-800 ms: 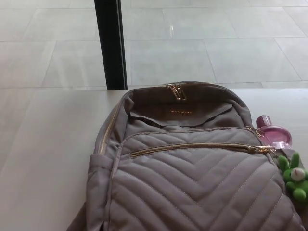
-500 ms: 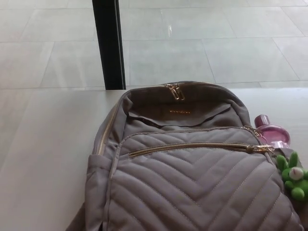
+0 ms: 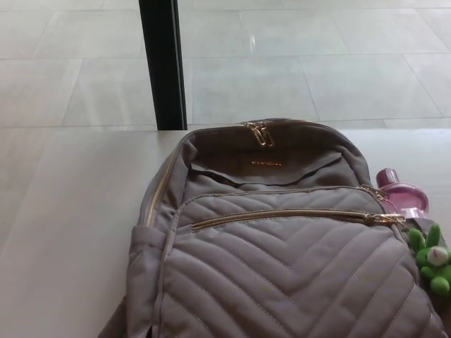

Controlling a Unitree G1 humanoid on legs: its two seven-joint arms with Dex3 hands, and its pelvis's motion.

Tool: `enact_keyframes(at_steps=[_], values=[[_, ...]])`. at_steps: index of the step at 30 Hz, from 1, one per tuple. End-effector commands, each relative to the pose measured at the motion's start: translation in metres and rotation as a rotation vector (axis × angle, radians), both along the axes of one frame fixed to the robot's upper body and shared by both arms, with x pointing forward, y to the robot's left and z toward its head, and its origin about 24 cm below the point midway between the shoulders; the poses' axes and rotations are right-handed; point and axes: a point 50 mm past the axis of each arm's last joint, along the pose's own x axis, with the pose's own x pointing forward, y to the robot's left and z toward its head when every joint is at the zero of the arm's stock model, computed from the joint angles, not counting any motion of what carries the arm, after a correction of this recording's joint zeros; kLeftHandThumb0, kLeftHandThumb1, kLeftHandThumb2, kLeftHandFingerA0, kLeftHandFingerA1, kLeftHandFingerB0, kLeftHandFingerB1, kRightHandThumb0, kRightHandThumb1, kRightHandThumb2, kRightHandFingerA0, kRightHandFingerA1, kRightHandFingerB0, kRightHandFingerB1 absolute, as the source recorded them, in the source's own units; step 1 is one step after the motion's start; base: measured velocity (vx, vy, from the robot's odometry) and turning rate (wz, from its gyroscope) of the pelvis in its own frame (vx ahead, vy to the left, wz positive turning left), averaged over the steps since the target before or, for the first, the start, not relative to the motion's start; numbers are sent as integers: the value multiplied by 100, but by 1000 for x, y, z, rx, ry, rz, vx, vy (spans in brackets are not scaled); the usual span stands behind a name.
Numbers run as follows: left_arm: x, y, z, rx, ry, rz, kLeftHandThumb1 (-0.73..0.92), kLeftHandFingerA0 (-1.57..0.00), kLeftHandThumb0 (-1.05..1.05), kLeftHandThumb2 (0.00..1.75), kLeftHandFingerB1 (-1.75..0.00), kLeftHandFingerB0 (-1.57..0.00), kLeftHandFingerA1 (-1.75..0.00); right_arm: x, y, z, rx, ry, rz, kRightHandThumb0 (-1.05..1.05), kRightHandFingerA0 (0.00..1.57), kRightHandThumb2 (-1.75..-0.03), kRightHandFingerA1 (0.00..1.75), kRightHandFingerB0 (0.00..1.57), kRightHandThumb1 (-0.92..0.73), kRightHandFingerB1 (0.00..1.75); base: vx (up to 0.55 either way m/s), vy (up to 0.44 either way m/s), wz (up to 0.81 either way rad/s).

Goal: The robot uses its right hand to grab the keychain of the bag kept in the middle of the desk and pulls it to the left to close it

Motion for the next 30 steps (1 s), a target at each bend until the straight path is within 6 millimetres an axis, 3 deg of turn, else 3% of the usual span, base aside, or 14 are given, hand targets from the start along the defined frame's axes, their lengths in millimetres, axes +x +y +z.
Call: enact_keyframes(at_steps=[1,4,9,13,23,24,25,26,27,28,29,30], values=[[0,8,8,12,-23,-13,71,-69,-63,62,-42,-56,-53,32,69,48,-56,-22,495,-68,39,-83,52,11,-51,38,0,0,0],[0,7,6,9,-18,-10,71,-69,-64,62,-43,-57,-54,32,94,56,-50,-9,629,-65,39,-82,56,13,-49,39,0,0,0],[0,8,7,0,-25,-15,71,-69,-63,62,-42,-54,-52,25,113,57,-93,59,744,-74,45,-83,57,17,-51,40,0,0,0],[4,8,8,-1,-31,-23,71,-67,-63,62,-41,-54,-52,23,125,50,-164,111,801,-66,40,-85,60,15,-51,42,0,0,0],[4,8,8,-10,-29,-27,72,-65,-62,62,-41,-52,-51,30,133,43,-198,186,822,-68,44,-83,59,19,-51,42,0,0,0],[4,8,8,-10,-31,-30,72,-65,-63,62,-42,-52,-52,32,132,45,-203,181,818,-60,51,-59,52,26,-62,29,0,0,0],[4,8,8,-10,-33,-32,72,-66,-64,62,-42,-53,-52,34,131,47,-208,180,813,-70,48,-85,61,20,-52,42,0,0,0],[4,8,8,-8,-31,-22,71,-67,-64,61,-42,-54,-52,36,130,48,-215,183,810,-71,49,-85,61,22,-52,43,0,0,0],[4,8,8,-9,-32,-19,71,-67,-64,61,-42,-54,-53,37,129,49,-230,187,806,-63,54,-60,53,27,-63,30,0,0,0],[3,8,8,-10,-34,-22,71,-67,-64,61,-42,-54,-53,38,129,50,-249,192,802,-63,54,-60,53,27,-63,30,0,0,0],[3,8,8,-12,-36,-26,71,-67,-64,62,-42,-54,-53,40,128,52,-271,197,797,-66,54,-61,54,28,-63,30,0,0,0],[3,8,8,-14,-33,-25,71,-66,-63,62,-42,-54,-51,41,126,53,-262,196,791,-70,51,-87,62,21,-52,43,0,0,0]])
